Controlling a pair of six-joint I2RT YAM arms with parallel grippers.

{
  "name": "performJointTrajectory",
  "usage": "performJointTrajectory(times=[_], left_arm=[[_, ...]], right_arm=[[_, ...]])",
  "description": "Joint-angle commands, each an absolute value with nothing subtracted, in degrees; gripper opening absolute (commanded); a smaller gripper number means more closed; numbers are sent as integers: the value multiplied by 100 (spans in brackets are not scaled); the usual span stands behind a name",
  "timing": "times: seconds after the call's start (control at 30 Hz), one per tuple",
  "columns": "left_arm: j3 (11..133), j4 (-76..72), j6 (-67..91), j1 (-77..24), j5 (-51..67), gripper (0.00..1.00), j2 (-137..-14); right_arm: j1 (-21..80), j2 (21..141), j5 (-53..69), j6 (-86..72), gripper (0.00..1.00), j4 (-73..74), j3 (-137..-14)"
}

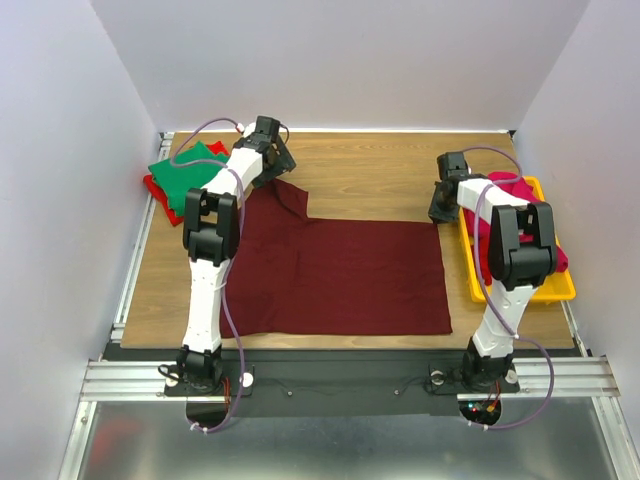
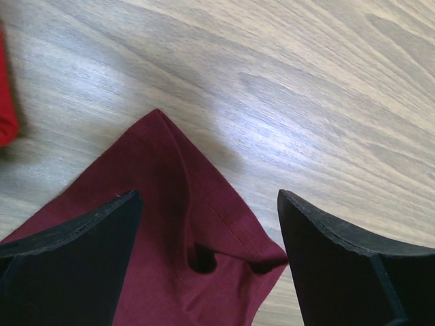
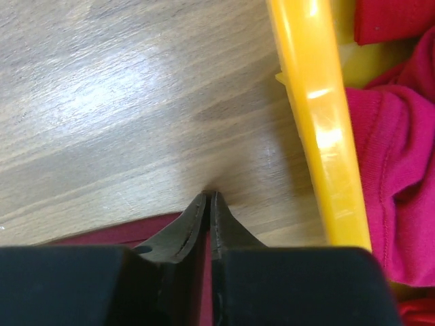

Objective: Fold and stack the t-shirts
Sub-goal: Fold the tshirt

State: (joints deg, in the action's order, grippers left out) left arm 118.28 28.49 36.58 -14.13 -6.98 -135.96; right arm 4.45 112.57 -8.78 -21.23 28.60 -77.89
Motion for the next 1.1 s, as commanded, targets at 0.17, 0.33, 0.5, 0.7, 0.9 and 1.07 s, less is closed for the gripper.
performJointTrajectory(times=[0.17,0.33,0.5,0.7,0.9,1.07], left_arm=[[12295,2883,3999,-1195,-940,91,-13649],[12533,2961,4051,-1195,-1028,85,-13834],[12560,3067,4078,-1204,-1107,71,-13966],[12603,3085,4043,-1204,-1151,61,-14106],[12683,3208,4043,-1195,-1265,44,-14256],[12674,3217,4017,-1195,-1292,23,-14247]], right_arm=[[439,11065,-695,-2153,3,2707,-7532],[439,11057,-554,-2171,3,2707,-7532],[439,11021,-519,-2171,3,2698,-7497],[439,11021,-440,-2171,3,2707,-7453],[439,11004,-396,-2171,3,2698,-7453],[439,10995,-387,-2171,3,2698,-7436]])
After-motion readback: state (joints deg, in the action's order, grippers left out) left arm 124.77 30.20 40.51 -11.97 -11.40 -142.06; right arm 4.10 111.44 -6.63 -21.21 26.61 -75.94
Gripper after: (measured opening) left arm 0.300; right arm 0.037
